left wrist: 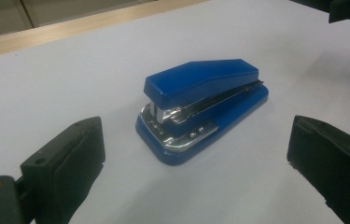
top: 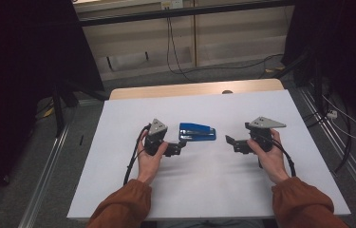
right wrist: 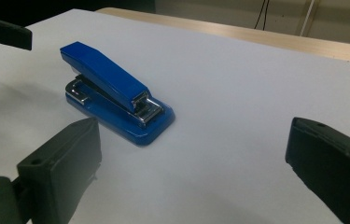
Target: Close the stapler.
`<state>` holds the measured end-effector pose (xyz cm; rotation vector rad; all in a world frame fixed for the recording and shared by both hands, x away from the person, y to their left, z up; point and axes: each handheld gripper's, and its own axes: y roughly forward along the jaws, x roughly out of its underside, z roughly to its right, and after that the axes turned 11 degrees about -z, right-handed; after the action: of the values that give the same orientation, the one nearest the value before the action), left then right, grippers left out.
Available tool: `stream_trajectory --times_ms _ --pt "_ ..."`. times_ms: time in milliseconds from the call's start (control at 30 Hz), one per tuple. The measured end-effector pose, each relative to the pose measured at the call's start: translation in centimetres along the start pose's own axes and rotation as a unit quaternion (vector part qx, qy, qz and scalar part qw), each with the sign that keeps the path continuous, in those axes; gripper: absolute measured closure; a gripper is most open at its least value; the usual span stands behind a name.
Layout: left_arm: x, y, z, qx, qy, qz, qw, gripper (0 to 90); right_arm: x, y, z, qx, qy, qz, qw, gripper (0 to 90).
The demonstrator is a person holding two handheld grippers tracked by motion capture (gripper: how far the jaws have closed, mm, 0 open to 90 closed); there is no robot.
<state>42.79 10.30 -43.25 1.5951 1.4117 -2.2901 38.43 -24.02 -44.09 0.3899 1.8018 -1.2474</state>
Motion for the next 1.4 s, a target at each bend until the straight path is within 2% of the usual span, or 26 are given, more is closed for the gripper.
stream_trajectory --times_ms 67,133,200,267,600,800,900,1200,1300,1400 --pt "-0.1 -0.5 0.2 -0.002 0.005 0.004 1.0000 4.4 0.0 -0.2 -0.1 0.002 -0.002 0.004 1.0000 3.7" --pt "-0.1 -1.0 0.4 -0.014 0.009 0.012 0.9998 4.2 0.1 -0.5 -0.2 0.004 -0.001 0.009 0.9999 3.6" --pt "0.2 -1.5 0.6 -0.017 0.009 0.026 0.9995 3.9 0.0 -0.7 -0.3 0.007 -0.007 0.012 0.9999 3.4" --pt "0.5 -1.9 0.7 -0.020 0.010 0.028 0.9993 3.9 0.0 -0.8 -0.3 0.013 -0.009 0.016 0.9998 3.4" --pt "1.9 -4.4 0.4 -0.048 -0.017 0.055 0.9972 3.9 0.4 -1.9 -1.0 0.017 -0.011 0.032 0.9993 3.6" --pt "3.1 -6.2 0.9 -0.064 -0.012 0.077 0.9949 4.3 0.8 -2.7 -1.3 0.021 -0.009 0.038 0.9990 3.4" --pt "3.6 -6.9 0.8 -0.064 -0.016 0.078 0.9947 4.2 1.0 -3.0 -1.4 0.017 0.001 0.042 0.9990 3.4" --pt "5.0 -8.7 0.7 -0.083 -0.023 0.079 0.9932 4.0 1.6 -4.1 -1.4 0.032 -0.003 0.045 0.9985 3.0" --pt "5.4 -9.1 0.9 -0.102 -0.006 0.074 0.9921 3.9 1.9 -4.5 -1.3 0.038 -0.001 0.046 0.9982 3.0" --pt "5.8 -9.7 0.9 -0.099 -0.019 0.076 0.9920 3.9 2.2 -5.0 -1.1 0.049 0.000 0.050 0.9975 3.0"
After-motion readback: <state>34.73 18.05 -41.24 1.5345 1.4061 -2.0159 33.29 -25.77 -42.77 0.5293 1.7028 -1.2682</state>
